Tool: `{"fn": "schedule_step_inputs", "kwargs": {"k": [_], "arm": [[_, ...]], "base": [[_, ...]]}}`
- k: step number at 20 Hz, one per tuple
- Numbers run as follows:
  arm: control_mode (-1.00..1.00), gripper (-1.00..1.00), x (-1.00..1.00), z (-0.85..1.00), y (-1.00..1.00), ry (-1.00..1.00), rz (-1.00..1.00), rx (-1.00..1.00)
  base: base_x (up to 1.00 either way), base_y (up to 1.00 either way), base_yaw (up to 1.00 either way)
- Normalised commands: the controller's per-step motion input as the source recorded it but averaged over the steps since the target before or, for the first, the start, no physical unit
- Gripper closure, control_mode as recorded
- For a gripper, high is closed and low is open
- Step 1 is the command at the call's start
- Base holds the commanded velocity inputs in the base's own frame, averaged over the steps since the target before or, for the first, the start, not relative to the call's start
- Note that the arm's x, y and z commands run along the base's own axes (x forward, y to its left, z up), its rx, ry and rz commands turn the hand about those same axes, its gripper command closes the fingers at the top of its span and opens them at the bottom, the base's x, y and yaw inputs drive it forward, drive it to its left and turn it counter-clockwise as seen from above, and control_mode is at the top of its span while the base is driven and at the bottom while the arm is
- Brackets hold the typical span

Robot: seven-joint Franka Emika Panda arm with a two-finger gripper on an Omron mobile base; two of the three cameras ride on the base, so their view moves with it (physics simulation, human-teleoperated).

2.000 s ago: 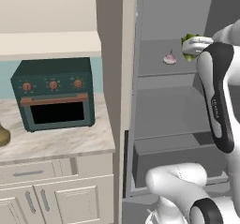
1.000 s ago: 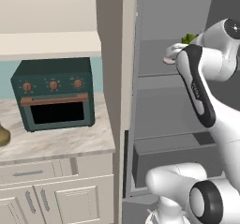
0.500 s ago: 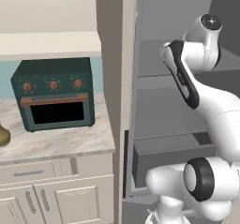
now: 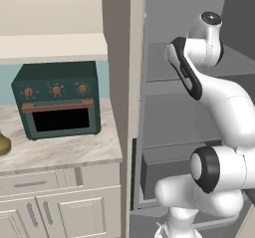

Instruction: Retrieve the bottle and the shaker from the cabinet and place them next to the mixing bowl on the counter. Then add garlic from the fridge to the mixing bowl.

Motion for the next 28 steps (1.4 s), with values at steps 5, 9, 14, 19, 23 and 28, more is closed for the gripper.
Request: {"fn": "schedule_step_inputs", "kwargs": {"k": [5, 9, 14, 19, 23, 28], "arm": [[-1.00, -1.00, 0.30, -0.26, -0.02, -0.02, 0.00, 0.00], [-1.00, -1.00, 0.30, 0.00, -0.02, -0.09, 0.00, 0.01], [-1.00, -1.00, 0.30, 0.00, -0.09, -0.09, 0.00, 0.02], [-1.00, -1.00, 0.11, 0.00, -0.05, 0.00, 0.00, 0.00], [-1.00, -1.00, 0.00, 0.00, -0.06, 0.08, 0.00, 0.00], [-1.00, -1.00, -0.07, 0.00, -0.12, 0.12, 0.00, 0.00]], "base": [[0.00, 0.00, 0.00], [0.00, 0.00, 0.00], [0.00, 0.00, 0.00], [0.00, 0.00, 0.00], [0.00, 0.00, 0.00], [0.00, 0.00, 0.00]]}}
